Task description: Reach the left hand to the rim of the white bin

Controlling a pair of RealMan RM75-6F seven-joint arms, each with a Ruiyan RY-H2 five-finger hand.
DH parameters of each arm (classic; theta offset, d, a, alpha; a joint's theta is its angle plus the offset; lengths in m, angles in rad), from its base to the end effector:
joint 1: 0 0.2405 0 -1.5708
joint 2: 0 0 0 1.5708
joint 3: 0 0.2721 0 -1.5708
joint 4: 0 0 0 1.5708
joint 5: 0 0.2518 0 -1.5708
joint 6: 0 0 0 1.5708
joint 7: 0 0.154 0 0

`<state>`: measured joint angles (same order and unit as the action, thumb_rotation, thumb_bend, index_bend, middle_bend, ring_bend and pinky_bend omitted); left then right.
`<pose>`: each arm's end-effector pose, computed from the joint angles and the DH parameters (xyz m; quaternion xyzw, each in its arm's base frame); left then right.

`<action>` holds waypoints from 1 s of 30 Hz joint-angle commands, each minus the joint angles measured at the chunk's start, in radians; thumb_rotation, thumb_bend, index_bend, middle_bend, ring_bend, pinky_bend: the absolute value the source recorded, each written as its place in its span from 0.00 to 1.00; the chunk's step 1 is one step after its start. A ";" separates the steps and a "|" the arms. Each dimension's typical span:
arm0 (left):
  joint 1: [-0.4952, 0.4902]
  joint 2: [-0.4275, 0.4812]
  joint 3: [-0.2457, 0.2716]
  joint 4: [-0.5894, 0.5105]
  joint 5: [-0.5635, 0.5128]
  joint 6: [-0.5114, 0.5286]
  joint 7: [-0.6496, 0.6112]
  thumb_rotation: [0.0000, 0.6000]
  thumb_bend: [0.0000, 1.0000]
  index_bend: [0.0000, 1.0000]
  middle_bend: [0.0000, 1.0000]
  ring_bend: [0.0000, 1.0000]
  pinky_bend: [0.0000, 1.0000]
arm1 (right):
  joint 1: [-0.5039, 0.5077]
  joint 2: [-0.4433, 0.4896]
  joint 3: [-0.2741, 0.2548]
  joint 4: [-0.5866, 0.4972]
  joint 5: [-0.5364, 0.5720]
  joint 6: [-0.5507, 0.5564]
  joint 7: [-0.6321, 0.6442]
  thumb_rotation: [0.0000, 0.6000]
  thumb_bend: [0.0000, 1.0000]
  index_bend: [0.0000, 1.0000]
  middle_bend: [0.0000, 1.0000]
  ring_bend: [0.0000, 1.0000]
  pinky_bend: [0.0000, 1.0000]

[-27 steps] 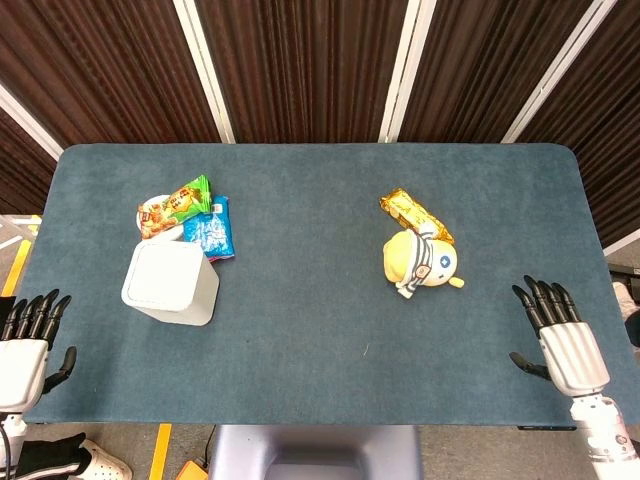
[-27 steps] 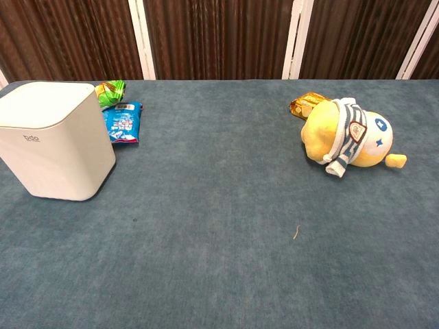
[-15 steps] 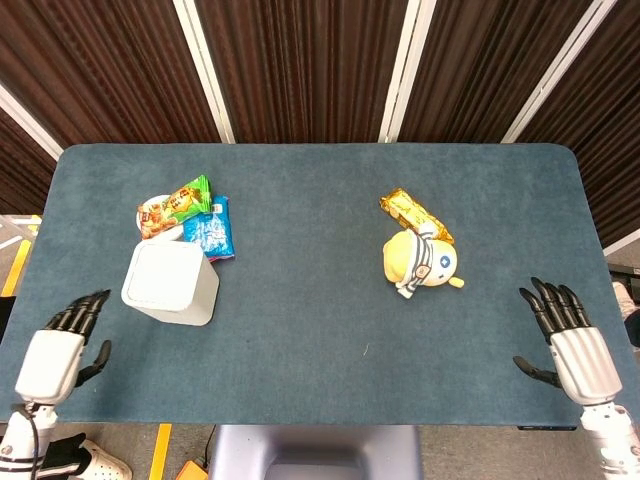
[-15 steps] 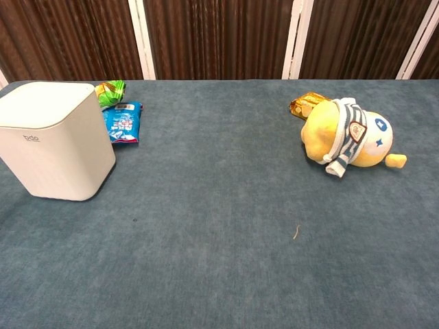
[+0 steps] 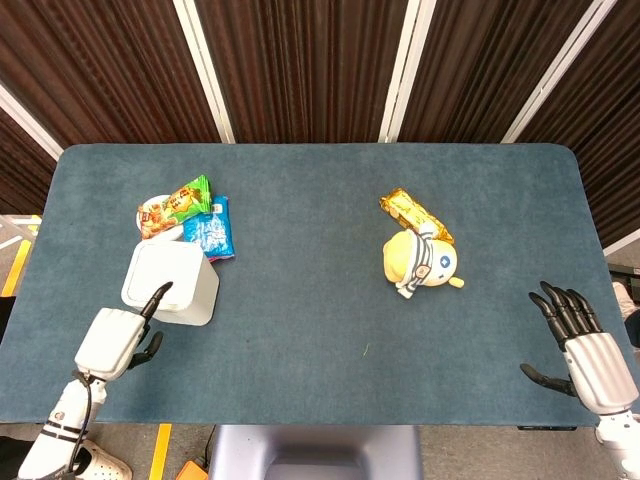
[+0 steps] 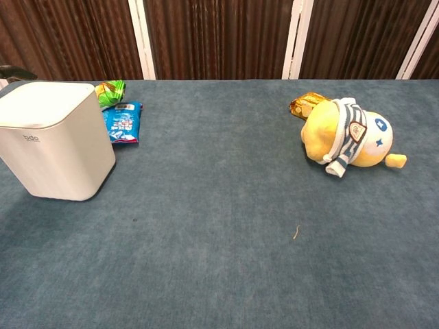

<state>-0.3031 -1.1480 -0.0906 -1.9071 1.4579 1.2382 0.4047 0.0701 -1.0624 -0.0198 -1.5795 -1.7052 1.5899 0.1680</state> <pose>-0.2209 0.2475 0.0656 -0.7108 -0.3367 -0.3705 0.4940 -0.3291 -0.1711 0.1420 0.6299 -0.3681 0.4492 0.5157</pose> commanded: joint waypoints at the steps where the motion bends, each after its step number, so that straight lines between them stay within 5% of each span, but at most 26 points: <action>1: -0.013 0.005 -0.001 -0.020 -0.051 -0.032 0.034 1.00 0.47 0.03 0.99 1.00 1.00 | -0.003 0.004 0.000 -0.009 0.012 -0.006 -0.003 1.00 0.24 0.00 0.00 0.00 0.00; 12: -0.056 -0.002 0.014 0.012 -0.187 -0.112 0.086 1.00 0.47 0.05 0.99 1.00 1.00 | -0.016 0.018 0.003 -0.035 0.023 0.002 -0.012 1.00 0.24 0.00 0.00 0.00 0.00; 24: -0.091 0.031 0.040 -0.012 -0.282 -0.165 0.116 1.00 0.47 0.24 0.99 1.00 1.00 | -0.017 0.017 0.002 -0.036 0.018 -0.005 -0.023 1.00 0.24 0.00 0.00 0.00 0.00; 27: -0.073 0.014 0.034 -0.002 -0.207 -0.096 0.070 1.00 0.47 0.09 0.93 0.97 1.00 | -0.017 0.017 0.001 -0.036 0.017 -0.007 -0.025 1.00 0.24 0.00 0.00 0.00 0.00; 30: -0.031 -0.037 0.016 0.063 -0.050 0.064 -0.009 1.00 0.46 0.00 0.73 0.85 0.94 | -0.018 0.019 0.000 -0.038 0.016 -0.009 -0.026 1.00 0.24 0.00 0.00 0.00 0.00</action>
<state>-0.3717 -1.1407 -0.0594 -1.8983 1.2723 1.1646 0.4682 0.0521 -1.0438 -0.0190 -1.6173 -1.6890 1.5816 0.1423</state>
